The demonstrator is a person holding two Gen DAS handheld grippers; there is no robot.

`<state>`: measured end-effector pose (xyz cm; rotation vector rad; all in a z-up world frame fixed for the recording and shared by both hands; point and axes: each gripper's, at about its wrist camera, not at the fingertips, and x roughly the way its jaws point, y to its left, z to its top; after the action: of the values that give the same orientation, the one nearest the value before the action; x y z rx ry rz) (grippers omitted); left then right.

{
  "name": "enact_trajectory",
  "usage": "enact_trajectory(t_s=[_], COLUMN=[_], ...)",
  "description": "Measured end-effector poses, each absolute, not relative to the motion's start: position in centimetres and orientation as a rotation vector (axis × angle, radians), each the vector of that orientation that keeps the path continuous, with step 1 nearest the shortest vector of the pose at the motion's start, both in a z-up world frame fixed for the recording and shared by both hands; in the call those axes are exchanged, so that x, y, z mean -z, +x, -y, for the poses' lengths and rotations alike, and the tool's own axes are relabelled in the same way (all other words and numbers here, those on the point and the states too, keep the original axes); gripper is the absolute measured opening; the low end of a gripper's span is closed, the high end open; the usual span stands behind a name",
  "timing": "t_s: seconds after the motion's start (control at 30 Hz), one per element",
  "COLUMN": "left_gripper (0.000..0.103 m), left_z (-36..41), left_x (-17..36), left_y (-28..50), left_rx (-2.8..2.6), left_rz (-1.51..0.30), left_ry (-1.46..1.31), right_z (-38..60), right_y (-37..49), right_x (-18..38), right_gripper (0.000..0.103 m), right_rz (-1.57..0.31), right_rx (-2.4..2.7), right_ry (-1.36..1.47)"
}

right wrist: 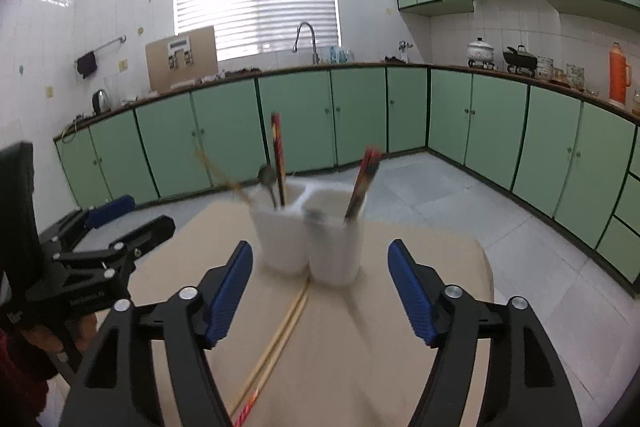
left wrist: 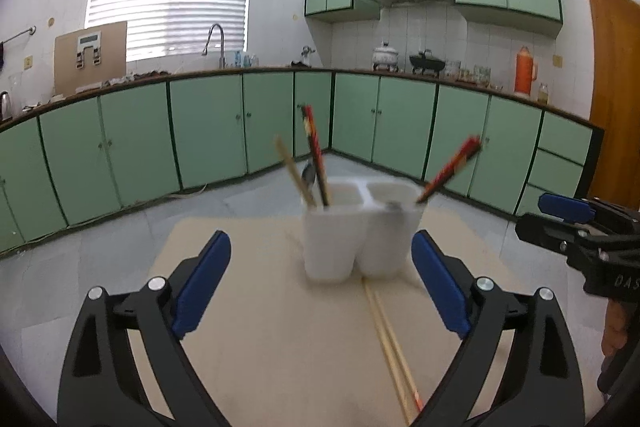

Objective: Organize utensils
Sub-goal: 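Move both tools back toward the last two chopsticks on the table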

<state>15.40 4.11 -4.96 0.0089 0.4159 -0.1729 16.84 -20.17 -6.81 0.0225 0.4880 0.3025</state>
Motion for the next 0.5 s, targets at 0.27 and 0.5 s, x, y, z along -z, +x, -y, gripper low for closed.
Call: enact_trajectory(t_s=[0.27, 0.5], left_gripper=[0.09, 0.09], left_z=[-5.3, -5.5], left_x=[10.6, 14.5], left_y=[13.0, 10.9], left_rx=[0.135, 0.129], left_rz=[-0.558, -0.659], left_ry=[0.04, 0.076], right_z=[20.0, 18.6], right_y=[14.1, 11.5], right_x=[12.7, 17.1], right_gripper=[0.077, 0.077], right_rz=[-0.624, -0.703], right_rx=[-0.274, -0.228], right_ry=[0.064, 0.043])
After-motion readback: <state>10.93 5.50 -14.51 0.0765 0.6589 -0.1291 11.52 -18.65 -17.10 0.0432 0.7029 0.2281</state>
